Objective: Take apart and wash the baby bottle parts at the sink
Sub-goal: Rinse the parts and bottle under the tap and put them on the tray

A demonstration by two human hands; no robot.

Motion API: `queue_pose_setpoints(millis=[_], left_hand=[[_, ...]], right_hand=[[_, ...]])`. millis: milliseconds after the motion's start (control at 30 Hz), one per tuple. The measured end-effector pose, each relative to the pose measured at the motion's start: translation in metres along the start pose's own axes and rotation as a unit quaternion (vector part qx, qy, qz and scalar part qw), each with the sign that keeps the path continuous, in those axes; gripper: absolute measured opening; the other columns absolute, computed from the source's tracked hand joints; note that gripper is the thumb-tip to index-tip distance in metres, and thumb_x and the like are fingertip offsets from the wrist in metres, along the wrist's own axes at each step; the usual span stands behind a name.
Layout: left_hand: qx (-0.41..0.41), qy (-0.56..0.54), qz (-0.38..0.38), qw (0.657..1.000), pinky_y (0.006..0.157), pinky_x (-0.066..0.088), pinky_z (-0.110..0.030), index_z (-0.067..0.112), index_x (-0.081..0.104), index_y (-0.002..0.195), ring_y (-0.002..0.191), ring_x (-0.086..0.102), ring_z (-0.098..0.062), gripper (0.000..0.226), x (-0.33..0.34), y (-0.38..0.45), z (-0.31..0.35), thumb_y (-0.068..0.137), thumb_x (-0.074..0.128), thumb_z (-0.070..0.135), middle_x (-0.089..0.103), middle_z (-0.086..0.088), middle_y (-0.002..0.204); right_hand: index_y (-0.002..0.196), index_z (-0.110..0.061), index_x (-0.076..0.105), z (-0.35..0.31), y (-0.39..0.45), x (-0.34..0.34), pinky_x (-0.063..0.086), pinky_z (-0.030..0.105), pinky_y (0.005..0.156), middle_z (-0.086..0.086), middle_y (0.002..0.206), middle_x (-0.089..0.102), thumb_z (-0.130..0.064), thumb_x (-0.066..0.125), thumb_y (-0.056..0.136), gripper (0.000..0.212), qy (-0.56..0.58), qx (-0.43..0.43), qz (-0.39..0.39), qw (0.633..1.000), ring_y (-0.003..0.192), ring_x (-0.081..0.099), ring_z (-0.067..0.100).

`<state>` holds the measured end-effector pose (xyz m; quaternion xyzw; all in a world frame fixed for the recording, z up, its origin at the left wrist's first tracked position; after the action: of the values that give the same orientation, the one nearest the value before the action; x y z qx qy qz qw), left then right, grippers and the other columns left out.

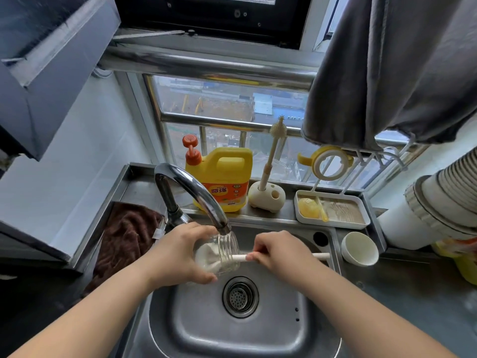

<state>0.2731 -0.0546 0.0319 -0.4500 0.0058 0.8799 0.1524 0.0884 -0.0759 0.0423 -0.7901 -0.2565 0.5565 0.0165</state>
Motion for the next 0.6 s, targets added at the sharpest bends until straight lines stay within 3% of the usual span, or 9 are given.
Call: queue_pose_setpoints(millis=[67,167,300,367,500,600], left_hand=[[-0.011,-0.012,0.007,1.000,0.072,0.032,-0.009,0.040,0.053,0.103,0.086,0.043,0.003,0.063,-0.001,-0.001,-0.001,0.050,0.085,0.051,0.044,0.028,0.091],[-0.011,-0.001,0.005,1.000,0.074,0.031,-0.011,0.032,0.054,0.107,0.089,0.042,0.000,0.066,0.001,0.001,0.003,0.052,0.085,0.050,0.043,0.025,0.092],[-0.017,-0.015,0.003,1.000,0.084,0.038,-0.012,0.030,0.055,0.121,0.096,0.047,0.004,0.081,0.000,-0.004,-0.001,0.048,0.082,0.054,0.047,0.026,0.100],[-0.031,-0.035,0.007,0.999,0.094,0.043,-0.021,0.032,0.053,0.127,0.105,0.049,0.001,0.093,0.002,-0.008,-0.003,0.041,0.074,0.061,0.051,0.023,0.108],[-0.024,-0.034,0.018,0.999,0.095,0.036,-0.017,0.028,0.052,0.128,0.109,0.045,-0.002,0.089,0.005,-0.006,0.005,0.049,0.084,0.052,0.048,0.020,0.111],[-0.027,-0.027,0.011,0.999,0.098,0.039,-0.019,0.030,0.049,0.131,0.110,0.047,-0.001,0.091,0.001,-0.008,0.002,0.050,0.084,0.050,0.050,0.019,0.114]], right_hand=[[0.093,-0.024,0.064,0.004,0.002,-0.012,0.043,0.029,0.072,-0.004,0.093,0.066,-0.049,0.056,0.090,0.026,-0.017,-0.002,0.025,1.000,0.087,0.057,0.016],[0.092,-0.023,0.063,-0.010,0.004,-0.012,0.043,0.030,0.071,-0.003,0.092,0.067,-0.049,0.056,0.090,0.027,-0.014,-0.029,0.066,0.997,0.088,0.058,0.019],[0.090,-0.023,0.064,-0.001,0.000,0.000,0.046,0.029,0.072,-0.002,0.090,0.066,-0.047,0.060,0.088,0.025,0.023,-0.007,-0.010,1.000,0.083,0.057,0.017],[0.089,-0.023,0.065,0.009,0.000,-0.007,0.045,0.028,0.069,-0.005,0.086,0.063,-0.048,0.061,0.087,0.025,0.020,0.007,0.001,1.000,0.078,0.055,0.014],[0.086,-0.023,0.066,-0.005,0.000,-0.003,0.042,0.026,0.065,-0.005,0.079,0.062,-0.048,0.063,0.085,0.025,0.046,-0.014,0.049,0.998,0.075,0.055,0.014],[0.082,-0.022,0.065,-0.004,-0.004,0.006,0.044,0.028,0.068,-0.010,0.075,0.058,-0.044,0.066,0.084,0.023,0.080,-0.022,-0.012,0.996,0.076,0.053,0.011]])
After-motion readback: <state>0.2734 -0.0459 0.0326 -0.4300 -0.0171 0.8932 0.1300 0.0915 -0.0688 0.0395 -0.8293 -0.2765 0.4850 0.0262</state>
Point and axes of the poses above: each hand's wrist, its own y-axis towards the middle knuckle, its own x-axis out of the palm, z = x × y, the point moved 6 cm from there along y, towards the middle knuckle
